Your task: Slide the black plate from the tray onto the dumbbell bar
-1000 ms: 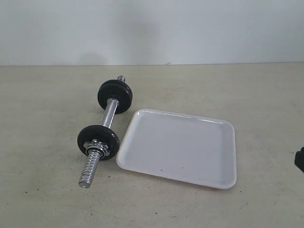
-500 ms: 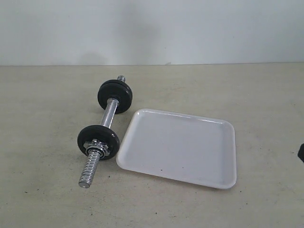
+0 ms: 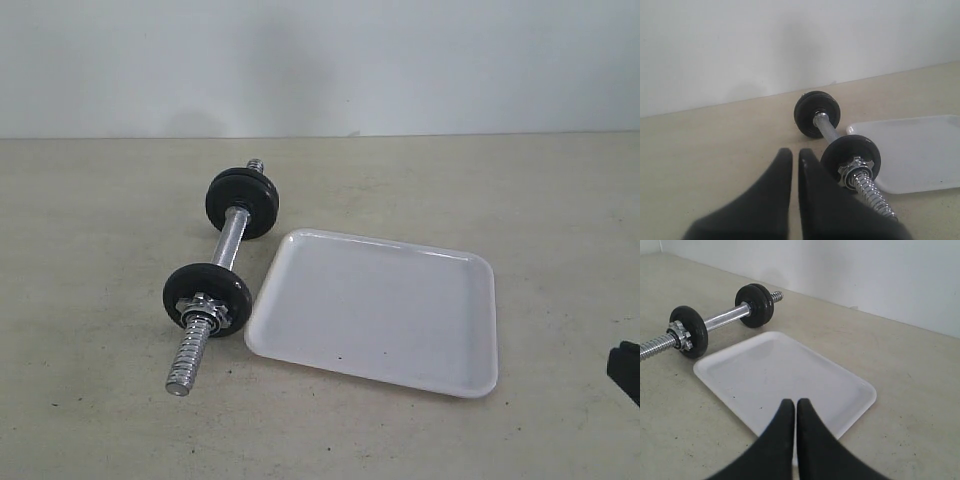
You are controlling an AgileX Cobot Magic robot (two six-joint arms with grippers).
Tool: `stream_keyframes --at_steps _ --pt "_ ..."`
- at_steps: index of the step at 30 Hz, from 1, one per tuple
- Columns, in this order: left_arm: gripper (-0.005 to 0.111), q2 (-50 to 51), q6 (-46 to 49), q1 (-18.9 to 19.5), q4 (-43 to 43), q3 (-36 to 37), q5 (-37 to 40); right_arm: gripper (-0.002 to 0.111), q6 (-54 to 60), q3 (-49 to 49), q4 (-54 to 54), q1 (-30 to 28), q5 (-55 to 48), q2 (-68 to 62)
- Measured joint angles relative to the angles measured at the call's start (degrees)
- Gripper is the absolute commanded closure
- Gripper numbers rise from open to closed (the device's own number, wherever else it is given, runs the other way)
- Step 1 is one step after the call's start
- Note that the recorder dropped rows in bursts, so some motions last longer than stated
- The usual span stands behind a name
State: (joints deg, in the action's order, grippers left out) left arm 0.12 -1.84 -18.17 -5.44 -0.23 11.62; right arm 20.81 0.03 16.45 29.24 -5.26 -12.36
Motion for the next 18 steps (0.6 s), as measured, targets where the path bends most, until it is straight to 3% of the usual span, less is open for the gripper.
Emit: stream_keyframes --at_steps 18 --pt "0.102 0.0 0.0 0.0 -1.21 0.0 0.1 0.109 -2.98 0.0 5.36 0.0 -0.25 0.0"
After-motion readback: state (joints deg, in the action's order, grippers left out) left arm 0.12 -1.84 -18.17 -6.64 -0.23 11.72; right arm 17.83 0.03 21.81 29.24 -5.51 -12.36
